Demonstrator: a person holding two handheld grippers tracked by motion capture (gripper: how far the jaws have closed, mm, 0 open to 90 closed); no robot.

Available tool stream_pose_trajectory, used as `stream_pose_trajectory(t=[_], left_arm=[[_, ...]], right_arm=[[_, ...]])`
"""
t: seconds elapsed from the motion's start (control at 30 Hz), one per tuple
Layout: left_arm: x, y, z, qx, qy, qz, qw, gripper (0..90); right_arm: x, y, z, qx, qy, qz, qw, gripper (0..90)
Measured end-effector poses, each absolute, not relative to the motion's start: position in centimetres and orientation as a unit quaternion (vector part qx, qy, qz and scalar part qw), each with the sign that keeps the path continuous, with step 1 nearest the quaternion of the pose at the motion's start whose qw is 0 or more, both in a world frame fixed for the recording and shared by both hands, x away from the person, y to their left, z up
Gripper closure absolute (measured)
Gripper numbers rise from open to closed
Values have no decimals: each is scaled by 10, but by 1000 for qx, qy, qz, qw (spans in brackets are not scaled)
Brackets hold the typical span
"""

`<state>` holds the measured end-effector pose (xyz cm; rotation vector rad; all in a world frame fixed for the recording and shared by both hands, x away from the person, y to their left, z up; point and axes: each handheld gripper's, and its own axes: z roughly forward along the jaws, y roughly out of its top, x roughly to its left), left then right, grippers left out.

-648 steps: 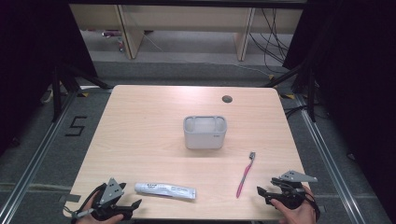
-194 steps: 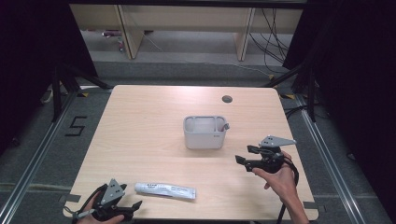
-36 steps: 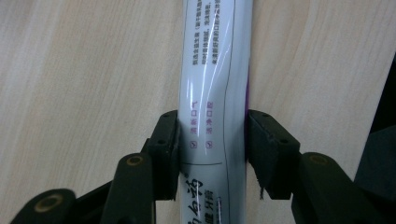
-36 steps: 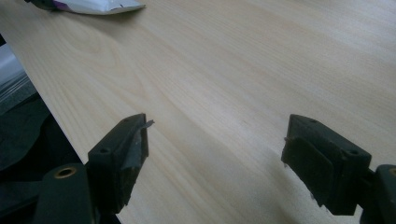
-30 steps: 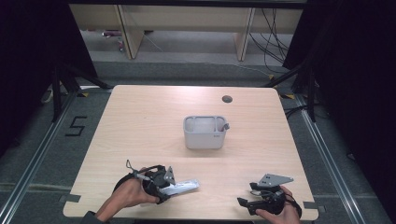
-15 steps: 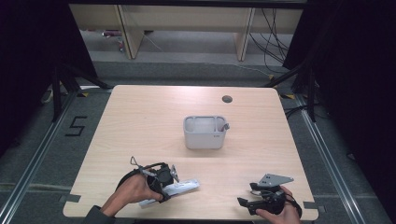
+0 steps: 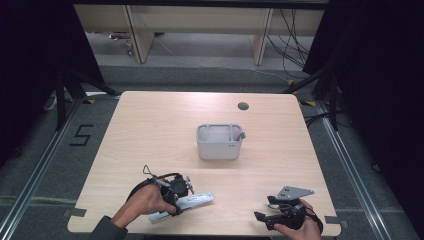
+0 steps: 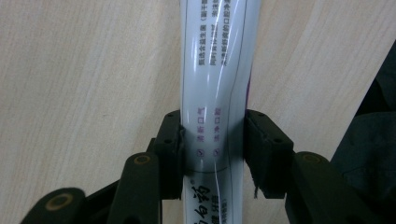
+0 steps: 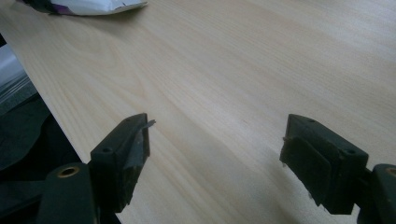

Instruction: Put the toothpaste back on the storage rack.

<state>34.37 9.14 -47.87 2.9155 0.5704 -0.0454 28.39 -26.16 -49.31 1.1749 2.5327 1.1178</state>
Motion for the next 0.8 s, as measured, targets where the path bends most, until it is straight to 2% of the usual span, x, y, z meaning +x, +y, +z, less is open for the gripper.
stream_pose_trajectory(t=[0.4,0.53,0.8], left_arm=[[343,89,-479,979,187,-20,78,647],[341,87,-478,981,177,-29,78,725],[339,81,-478,985,162,-17,60,740]], right_arm=[[283,-261,-493,397,839,368,62,237],[283,-261,-493,397,838,368,64,236],[285,-262,-494,388,842,370,69,237]])
